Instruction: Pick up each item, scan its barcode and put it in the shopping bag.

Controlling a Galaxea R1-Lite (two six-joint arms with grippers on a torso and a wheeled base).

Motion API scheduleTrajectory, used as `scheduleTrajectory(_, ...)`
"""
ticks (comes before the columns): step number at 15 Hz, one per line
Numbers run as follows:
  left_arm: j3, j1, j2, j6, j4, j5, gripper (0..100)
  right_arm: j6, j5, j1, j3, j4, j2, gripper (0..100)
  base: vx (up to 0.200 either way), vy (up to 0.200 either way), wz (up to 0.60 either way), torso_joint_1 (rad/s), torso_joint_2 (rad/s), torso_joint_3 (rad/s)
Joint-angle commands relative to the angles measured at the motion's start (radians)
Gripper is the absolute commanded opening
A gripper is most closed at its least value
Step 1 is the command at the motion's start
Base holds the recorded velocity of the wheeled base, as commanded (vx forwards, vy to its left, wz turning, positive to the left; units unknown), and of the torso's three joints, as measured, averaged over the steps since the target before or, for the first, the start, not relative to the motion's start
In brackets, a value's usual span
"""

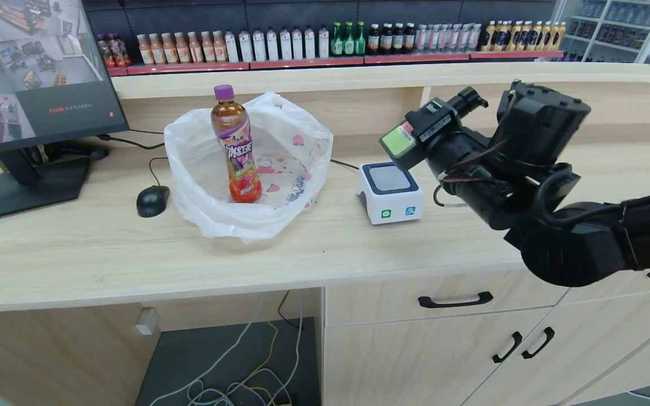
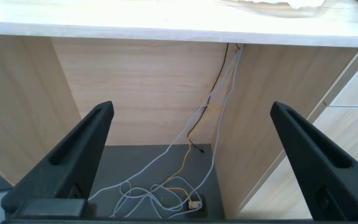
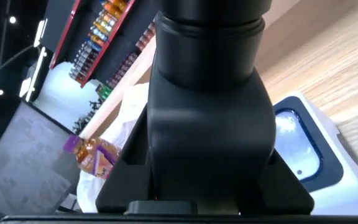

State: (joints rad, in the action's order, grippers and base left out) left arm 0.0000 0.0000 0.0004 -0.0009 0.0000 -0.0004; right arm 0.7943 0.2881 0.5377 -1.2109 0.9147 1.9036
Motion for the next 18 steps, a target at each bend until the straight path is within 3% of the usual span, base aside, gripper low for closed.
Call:
scheduleTrajectory(1, 0.0, 0.0, 0.0, -0.001, 0.0, 0.0, 100, 0.037, -0.001, -0.027, -0.079, -0.037, 0.037, 0, 0.0, 0.0, 0.0, 0.0, 0.0, 0.0)
scheduleTrajectory(18, 0.0, 0.0, 0.0, -0.001, 0.0, 0.0, 100, 0.097, -0.007, -0.03, -0.121, -0.05, 0.141, 0, 0.0, 0.0, 0.0, 0.0, 0.0, 0.0)
